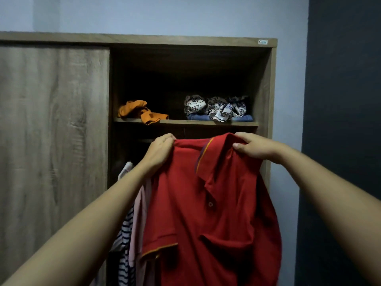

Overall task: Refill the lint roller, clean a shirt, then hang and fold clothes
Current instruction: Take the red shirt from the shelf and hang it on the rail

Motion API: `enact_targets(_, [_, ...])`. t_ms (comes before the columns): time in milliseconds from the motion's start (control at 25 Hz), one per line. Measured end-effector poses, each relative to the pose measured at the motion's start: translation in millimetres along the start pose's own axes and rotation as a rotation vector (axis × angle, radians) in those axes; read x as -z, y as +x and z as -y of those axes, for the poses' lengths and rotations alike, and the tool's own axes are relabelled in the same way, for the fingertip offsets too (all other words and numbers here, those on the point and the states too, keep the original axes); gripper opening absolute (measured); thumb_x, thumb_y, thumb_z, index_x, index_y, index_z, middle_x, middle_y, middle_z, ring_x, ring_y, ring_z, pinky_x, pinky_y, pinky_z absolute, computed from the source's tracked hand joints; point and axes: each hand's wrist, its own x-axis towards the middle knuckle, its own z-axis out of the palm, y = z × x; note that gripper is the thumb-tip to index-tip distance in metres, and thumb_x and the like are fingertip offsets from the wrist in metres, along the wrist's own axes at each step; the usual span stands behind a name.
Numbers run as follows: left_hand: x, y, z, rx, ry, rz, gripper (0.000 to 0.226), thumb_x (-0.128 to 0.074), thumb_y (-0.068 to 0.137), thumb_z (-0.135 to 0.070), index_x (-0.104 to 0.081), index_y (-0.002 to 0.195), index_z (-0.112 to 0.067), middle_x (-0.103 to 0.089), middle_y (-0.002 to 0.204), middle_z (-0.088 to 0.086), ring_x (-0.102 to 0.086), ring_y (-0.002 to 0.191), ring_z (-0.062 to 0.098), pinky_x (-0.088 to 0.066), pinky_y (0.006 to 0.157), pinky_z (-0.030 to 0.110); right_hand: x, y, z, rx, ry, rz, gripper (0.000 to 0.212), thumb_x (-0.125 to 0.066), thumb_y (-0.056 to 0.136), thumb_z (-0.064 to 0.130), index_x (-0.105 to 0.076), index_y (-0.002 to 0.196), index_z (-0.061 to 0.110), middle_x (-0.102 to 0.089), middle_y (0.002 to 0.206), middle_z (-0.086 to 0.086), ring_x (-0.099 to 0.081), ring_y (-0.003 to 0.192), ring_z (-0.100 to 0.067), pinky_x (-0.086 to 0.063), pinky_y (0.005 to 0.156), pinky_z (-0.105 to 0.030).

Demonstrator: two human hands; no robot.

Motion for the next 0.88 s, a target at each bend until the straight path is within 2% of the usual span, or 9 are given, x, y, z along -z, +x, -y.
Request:
enact_targets(80, [-6.1, -12.3, -7.4, 0.001, 0.006, 0.064, 0.025, -0.034, 0.078, -0.045, -0.046, 0.081, -0.023, -0.050, 0.076, -0.002, -0.046, 0.076, 0.017, -0.035, 0.066, 0.032, -6.9, -0.6, 0.8, -0.025, 0.104, -0.023, 0.021, -0.044, 0.096, 0.021, -0.056, 0.111, 0.011, -0.061, 0.110, -0.010, -0.058, 0.096, -0.020, -0.048, 0.085, -0.037])
enact_targets(160, [-20.0, -27.6, -13.9, -0.023, 0.042, 0.126, 0.051, -0.041, 0.071, -0.068, -0.042, 0.100, -0.026, -0.047, 0.097, 0.001, -0.046, 0.089, 0.014, -0.037, 0.080, 0.028, -13.0, 0.2, 2.9, 0.005, 0.089, -0.057, 0.018, -0.046, 0.094, 0.021, -0.058, 0.105, 0.014, -0.062, 0.107, -0.008, -0.058, 0.098, -0.020, -0.048, 0.087, -0.038])
enact_targets(240, [-40.9, -43.7, -20.1, -0.090, 0.066, 0.177, 0.074, -0.049, 0.064, -0.073, -0.036, 0.122, -0.029, -0.043, 0.111, 0.002, -0.046, 0.100, 0.011, -0.037, 0.092, 0.025, -17.9, 0.0, 7.8, 0.058, 0.017, -0.101, 0.013, -0.047, 0.092, 0.020, -0.059, 0.097, 0.020, -0.061, 0.099, -0.004, -0.056, 0.092, -0.018, -0.045, 0.078, -0.031])
enact_targets(280, [-51.8, -50.2, -22.7, -0.115, 0.024, 0.184, 0.075, -0.058, 0.066, -0.069, -0.035, 0.125, -0.029, -0.046, 0.109, 0.001, -0.049, 0.098, 0.010, -0.040, 0.090, 0.024, -20.3, -0.9, 10.0, 0.081, -0.003, -0.118, 0.013, -0.047, 0.091, 0.019, -0.059, 0.096, 0.021, -0.060, 0.096, -0.002, -0.055, 0.089, -0.016, -0.042, 0.072, -0.027])
enact_targets(400, [-76.2, -57.1, -20.3, -0.134, -0.071, 0.127, 0.045, -0.070, 0.081, -0.035, -0.047, 0.116, -0.018, -0.053, 0.084, -0.010, -0.052, 0.069, 0.001, -0.042, 0.069, 0.016, -29.2, -5.1, 7.3, 0.110, -0.005, -0.142, 0.016, -0.049, 0.089, 0.015, -0.062, 0.099, 0.014, -0.060, 0.091, -0.001, -0.054, 0.084, -0.014, -0.039, 0.062, -0.019])
enact_targets(560, [-84.7, -50.6, -11.9, -0.092, -0.032, 0.235, 0.013, -0.064, 0.086, -0.026, -0.064, 0.098, -0.022, -0.062, 0.078, -0.008, -0.055, 0.071, 0.003, -0.045, 0.072, 0.026, -40.6, -11.2, -15.4, 0.132, 0.000, -0.189, 0.013, -0.056, 0.085, 0.014, -0.064, 0.096, 0.016, -0.063, 0.090, 0.003, -0.057, 0.084, -0.012, -0.038, 0.061, -0.007])
enact_targets(680, [-81.5, -45.1, -13.2, 0.051, -0.341, 0.302, 0.008, -0.057, 0.090, -0.019, -0.064, 0.087, -0.020, -0.062, 0.079, -0.001, -0.053, 0.071, 0.008, -0.042, 0.067, 0.027, -51.2, -18.5, -40.4, 0.144, -0.034, -0.250, 0.015, -0.062, 0.083, 0.021, -0.062, 0.099, 0.021, -0.066, 0.092, 0.003, -0.062, 0.090, -0.017, -0.045, 0.075, -0.023])
enact_targets(760, [-75.0, -39.2, -17.6, 0.143, -0.574, 0.235, 0.014, -0.053, 0.091, -0.014, -0.064, 0.084, -0.017, -0.061, 0.075, -0.001, -0.051, 0.068, 0.011, -0.037, 0.063, 0.025, -68.6, -28.5, -67.0, 0.100, -0.137, -0.238, 0.028, -0.064, 0.080, 0.030, -0.054, 0.107, 0.031, -0.067, 0.103, 0.004, -0.064, 0.097, -0.020, -0.051, 0.081, -0.038])
enact_targets(880, [-60.2, -25.6, -11.6, 0.186, -0.641, 0.095, 0.022, -0.044, 0.096, -0.008, -0.061, 0.084, -0.016, -0.061, 0.070, -0.003, -0.053, 0.065, 0.010, -0.039, 0.063, 0.023, -106.3, -55.1, -106.2, 0.063, -0.225, -0.092, 0.049, -0.060, 0.078, 0.027, -0.037, 0.119, 0.043, -0.058, 0.121, 0.008, -0.060, 0.109, -0.021, -0.051, 0.085, -0.048])
